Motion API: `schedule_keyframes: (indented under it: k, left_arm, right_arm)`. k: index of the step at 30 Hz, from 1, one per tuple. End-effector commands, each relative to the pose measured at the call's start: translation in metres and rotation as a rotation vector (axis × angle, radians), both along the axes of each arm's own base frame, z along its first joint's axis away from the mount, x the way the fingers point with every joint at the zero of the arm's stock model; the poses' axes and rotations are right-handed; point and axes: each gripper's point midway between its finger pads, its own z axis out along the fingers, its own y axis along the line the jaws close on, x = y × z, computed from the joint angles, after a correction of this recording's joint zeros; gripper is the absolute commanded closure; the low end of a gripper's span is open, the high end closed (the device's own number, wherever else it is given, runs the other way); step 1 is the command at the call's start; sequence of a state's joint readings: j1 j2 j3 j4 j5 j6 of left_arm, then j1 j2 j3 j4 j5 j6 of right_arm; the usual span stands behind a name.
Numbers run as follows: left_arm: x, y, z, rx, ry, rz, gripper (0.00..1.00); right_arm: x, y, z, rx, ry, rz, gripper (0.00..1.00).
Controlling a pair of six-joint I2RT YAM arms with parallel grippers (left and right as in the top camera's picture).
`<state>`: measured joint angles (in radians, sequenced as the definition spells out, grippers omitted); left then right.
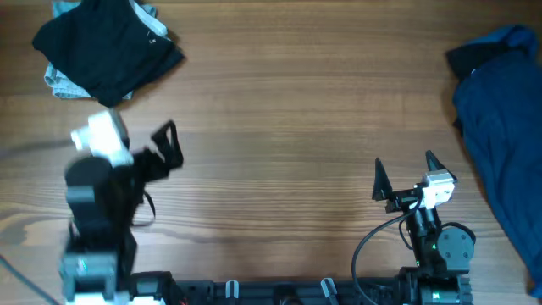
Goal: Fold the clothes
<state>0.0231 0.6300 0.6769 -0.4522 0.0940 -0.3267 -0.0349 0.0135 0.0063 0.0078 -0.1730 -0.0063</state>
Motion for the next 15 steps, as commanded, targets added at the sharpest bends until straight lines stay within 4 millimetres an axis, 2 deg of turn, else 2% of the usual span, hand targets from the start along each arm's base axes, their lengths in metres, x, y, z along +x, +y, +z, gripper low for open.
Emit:
schedule_keyframes:
  k: [1, 5, 15]
  left_arm:
    - [-0.019, 0.001, -0.027, 0.015, -0.058, 0.007, 0.00]
    - [-0.019, 0.001, -0.045, 0.011, -0.128, 0.008, 0.00]
    - [-0.023, 0.009, -0.062, 0.027, -0.283, 0.056, 0.00]
  right_arm:
    - [0.000, -0.004, 0.003, -0.018, -0.014, -0.021, 0.00]
    - [0.000, -0.004, 0.003, -0.017, -0.014, -0.021, 0.00]
    - [0.000, -0.004, 0.003, -0.018, -0.014, -0.021, 0.00]
